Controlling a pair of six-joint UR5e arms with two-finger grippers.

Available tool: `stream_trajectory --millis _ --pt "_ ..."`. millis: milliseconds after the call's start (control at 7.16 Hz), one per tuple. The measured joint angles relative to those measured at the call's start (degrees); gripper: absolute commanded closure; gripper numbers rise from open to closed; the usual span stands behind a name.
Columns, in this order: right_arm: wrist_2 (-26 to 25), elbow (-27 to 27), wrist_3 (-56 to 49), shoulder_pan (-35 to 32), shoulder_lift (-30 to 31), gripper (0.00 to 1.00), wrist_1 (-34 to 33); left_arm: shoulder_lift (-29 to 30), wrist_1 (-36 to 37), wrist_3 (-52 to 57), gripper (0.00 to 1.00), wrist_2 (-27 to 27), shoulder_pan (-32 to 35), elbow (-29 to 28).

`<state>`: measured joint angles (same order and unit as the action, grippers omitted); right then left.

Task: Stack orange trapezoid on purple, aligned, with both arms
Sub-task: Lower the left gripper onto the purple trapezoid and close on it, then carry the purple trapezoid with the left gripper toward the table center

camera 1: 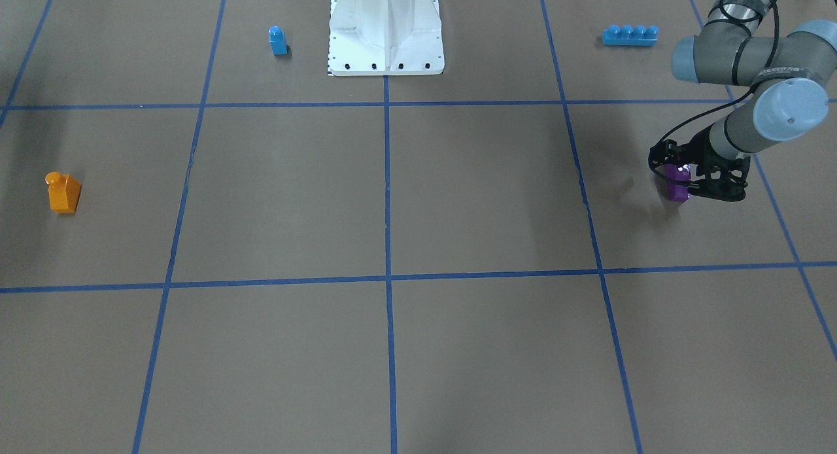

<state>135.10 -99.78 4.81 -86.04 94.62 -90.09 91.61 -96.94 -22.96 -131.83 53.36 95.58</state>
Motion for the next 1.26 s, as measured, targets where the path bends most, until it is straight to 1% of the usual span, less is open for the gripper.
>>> stream_trajectory --millis 140,279,419,559,978,1117,1257 --pt "0.27 -0.07 -0.04 0.00 0.02 0.00 0.00 -0.12 0.00 0.04 0.01 -0.02 -0.01 -0.62" --pt "0.38 -0.11 -0.04 0.00 0.03 0.00 0.00 -0.24 0.02 0.02 0.28 -0.06 -0.01 -1.22" --pt "0.41 -0.12 -0.01 0.00 0.04 0.00 0.00 -0.40 0.12 -0.08 0.90 -0.08 -0.01 -1.45" --pt "0.42 -0.12 -0.01 0.00 0.02 0.00 0.00 -0.46 0.33 -1.09 1.00 -0.42 -0.01 -1.44" --pt "0.41 -0.19 -0.11 0.06 -0.08 0.00 0.00 -0.35 0.80 -4.75 1.00 -2.44 -0.01 -0.92" --pt "0.37 -0.22 -0.16 0.18 -0.19 0.00 0.14 0.71 1.97 -5.01 1.00 -2.98 0.11 1.16" --pt "0.36 -0.13 -0.16 0.38 -0.12 0.00 1.12 4.64 6.46 -5.93 1.00 -3.52 0.22 4.10"
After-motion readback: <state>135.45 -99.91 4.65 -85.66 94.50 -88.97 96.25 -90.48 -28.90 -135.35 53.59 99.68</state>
